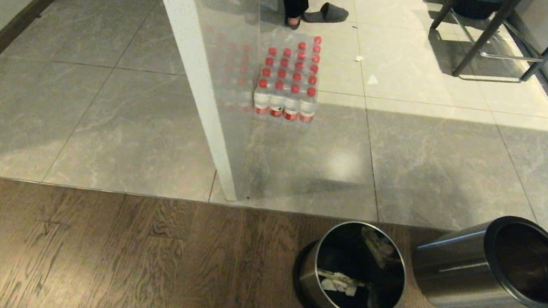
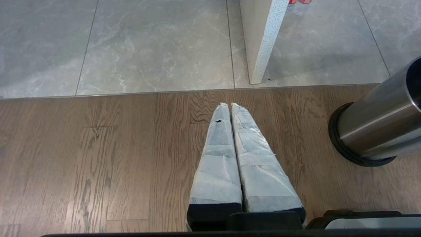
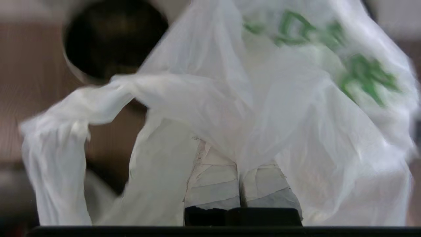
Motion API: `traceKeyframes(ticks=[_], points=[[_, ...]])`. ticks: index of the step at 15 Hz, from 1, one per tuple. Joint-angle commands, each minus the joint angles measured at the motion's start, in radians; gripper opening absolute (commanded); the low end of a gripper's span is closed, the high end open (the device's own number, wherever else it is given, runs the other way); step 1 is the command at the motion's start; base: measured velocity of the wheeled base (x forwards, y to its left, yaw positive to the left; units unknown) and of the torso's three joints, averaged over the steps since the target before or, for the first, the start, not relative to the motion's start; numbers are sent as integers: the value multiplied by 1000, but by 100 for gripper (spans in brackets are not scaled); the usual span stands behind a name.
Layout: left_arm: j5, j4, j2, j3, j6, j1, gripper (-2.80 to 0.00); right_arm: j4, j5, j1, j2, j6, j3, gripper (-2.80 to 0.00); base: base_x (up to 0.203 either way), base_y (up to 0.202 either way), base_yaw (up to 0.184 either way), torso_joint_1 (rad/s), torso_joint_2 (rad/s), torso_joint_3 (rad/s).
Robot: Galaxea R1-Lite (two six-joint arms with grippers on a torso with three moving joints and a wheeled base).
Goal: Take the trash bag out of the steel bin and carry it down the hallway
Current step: Put the trash bag at the door
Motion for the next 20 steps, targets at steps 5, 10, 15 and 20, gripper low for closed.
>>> traceKeyframes(ticks=[5,10,15,20], points=[[0,-1,0,0,-1,0,-280,-18,44,5,-216,65,55,-280,0,0,0,0,0,0],[0,-1,0,0,-1,0,-280,-17,48,4,-213,45,54,-280,0,0,0,0,0,0],[0,-1,0,0,-1,0,-280,-18,42,4,-215,80,55,-280,0,0,0,0,0,0],[0,-1,0,0,0,0,-280,-18,42,4,-215,80,55,-280,0,0,0,0,0,0]])
